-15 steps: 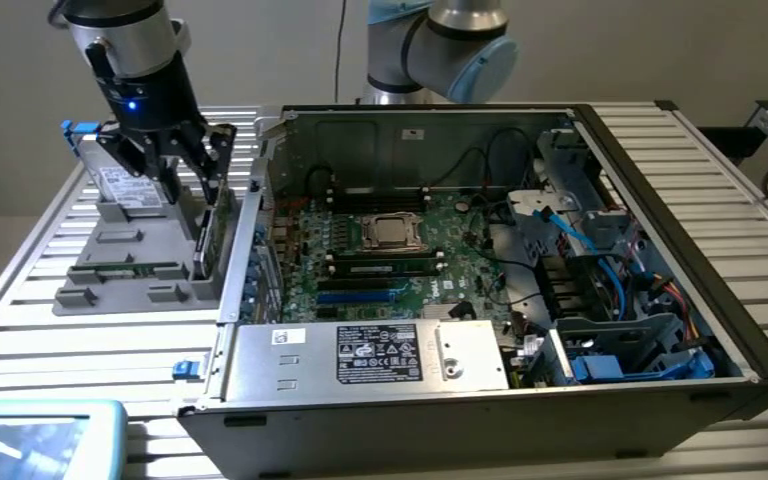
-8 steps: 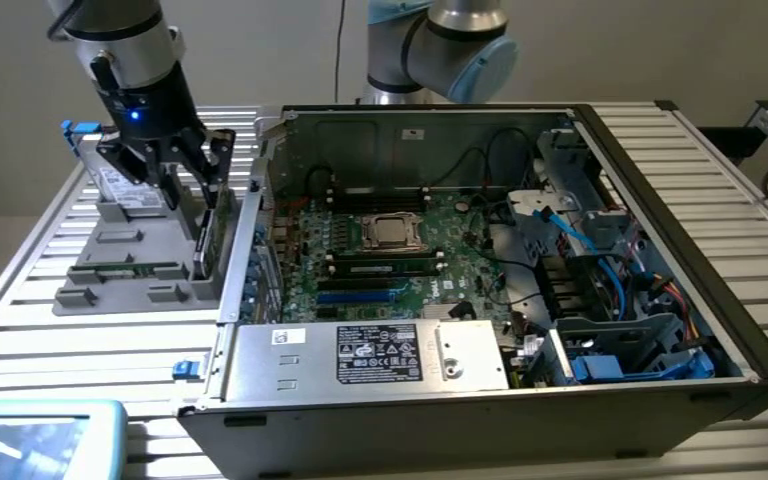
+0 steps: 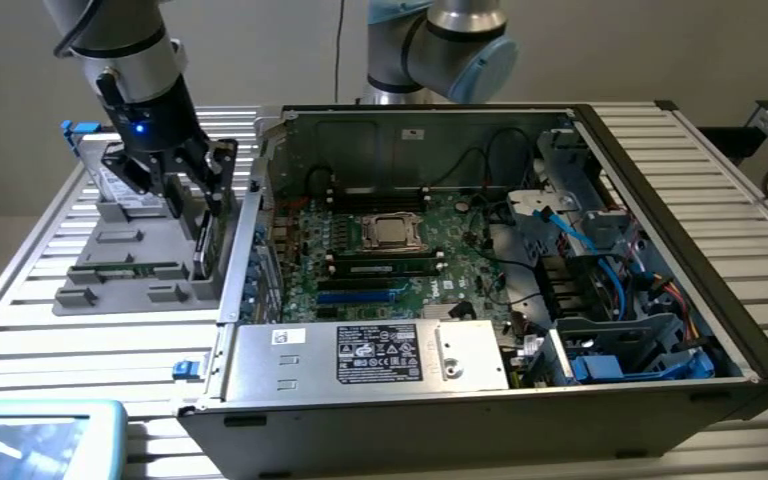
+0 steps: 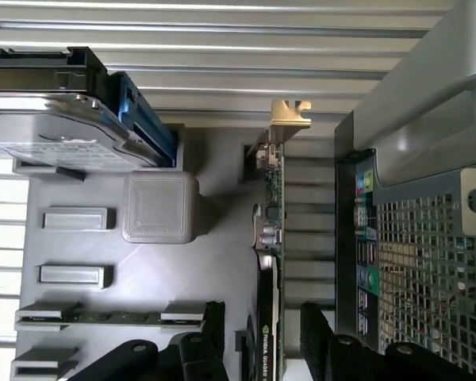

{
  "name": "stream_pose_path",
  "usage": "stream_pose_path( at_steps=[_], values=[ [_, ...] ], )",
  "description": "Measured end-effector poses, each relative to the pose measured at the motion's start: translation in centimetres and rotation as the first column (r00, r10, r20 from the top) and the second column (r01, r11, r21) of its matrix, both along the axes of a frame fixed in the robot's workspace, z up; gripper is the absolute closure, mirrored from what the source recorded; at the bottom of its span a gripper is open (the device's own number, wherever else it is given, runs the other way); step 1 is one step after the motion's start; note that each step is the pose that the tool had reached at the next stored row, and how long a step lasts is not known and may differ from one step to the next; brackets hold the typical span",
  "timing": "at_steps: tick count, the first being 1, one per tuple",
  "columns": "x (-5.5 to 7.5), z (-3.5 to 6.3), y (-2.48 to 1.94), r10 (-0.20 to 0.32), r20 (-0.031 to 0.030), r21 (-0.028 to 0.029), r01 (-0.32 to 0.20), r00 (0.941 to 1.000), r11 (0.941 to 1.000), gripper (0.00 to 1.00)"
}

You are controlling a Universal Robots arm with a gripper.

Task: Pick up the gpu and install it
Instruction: 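Pick up the gpu and move the gpu toward the slot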

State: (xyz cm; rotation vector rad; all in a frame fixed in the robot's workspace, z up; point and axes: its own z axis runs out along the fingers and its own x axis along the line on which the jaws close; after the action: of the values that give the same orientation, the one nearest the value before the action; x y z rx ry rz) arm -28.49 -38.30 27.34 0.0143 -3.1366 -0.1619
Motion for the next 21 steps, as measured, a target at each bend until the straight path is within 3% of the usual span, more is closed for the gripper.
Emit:
stream_pose_path(
  at_steps=[4,21],
  values=[
    [0.0,-0.51,-0.01,0.0,0.011,0.0027,0.0,0.9999,1.0,0.48],
    [0.0,-3.6,-0.01,0.0,0.0116,0.0084,0.0,0.9999,1.0,0.48]
  ],
)
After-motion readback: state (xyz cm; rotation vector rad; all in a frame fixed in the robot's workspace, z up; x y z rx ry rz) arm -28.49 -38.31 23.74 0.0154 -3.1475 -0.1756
